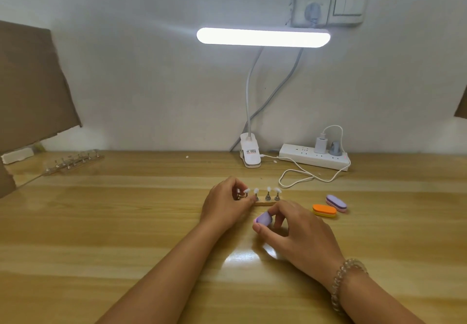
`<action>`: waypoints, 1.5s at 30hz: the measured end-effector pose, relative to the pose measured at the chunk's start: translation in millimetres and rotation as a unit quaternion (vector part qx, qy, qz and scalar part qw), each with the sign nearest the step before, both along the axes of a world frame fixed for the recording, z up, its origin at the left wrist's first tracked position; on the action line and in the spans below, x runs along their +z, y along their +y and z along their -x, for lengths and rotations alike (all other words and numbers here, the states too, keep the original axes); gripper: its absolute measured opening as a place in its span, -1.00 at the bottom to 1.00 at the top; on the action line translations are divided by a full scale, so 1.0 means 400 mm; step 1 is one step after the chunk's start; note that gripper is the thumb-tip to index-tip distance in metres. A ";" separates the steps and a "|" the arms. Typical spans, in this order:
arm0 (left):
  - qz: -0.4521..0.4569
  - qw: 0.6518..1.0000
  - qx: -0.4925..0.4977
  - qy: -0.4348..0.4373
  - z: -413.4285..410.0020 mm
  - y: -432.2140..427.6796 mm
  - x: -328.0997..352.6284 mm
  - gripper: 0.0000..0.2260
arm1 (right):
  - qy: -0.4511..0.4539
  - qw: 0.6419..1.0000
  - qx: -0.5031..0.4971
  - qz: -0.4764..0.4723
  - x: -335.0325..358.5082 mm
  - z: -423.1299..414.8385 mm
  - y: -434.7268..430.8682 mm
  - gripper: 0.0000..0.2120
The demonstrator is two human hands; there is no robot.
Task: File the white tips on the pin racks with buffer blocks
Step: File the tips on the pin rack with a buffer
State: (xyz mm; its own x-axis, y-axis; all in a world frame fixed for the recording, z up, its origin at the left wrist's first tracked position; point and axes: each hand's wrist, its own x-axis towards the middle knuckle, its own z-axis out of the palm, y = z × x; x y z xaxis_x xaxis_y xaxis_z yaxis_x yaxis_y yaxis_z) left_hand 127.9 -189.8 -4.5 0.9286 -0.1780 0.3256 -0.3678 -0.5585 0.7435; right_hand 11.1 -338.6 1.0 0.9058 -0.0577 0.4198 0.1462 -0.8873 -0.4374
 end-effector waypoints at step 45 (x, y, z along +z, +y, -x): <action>0.151 0.988 -0.012 -0.041 0.060 0.016 0.017 -0.83 | -0.026 0.994 -0.006 -0.110 -0.017 -0.024 -0.030 -0.75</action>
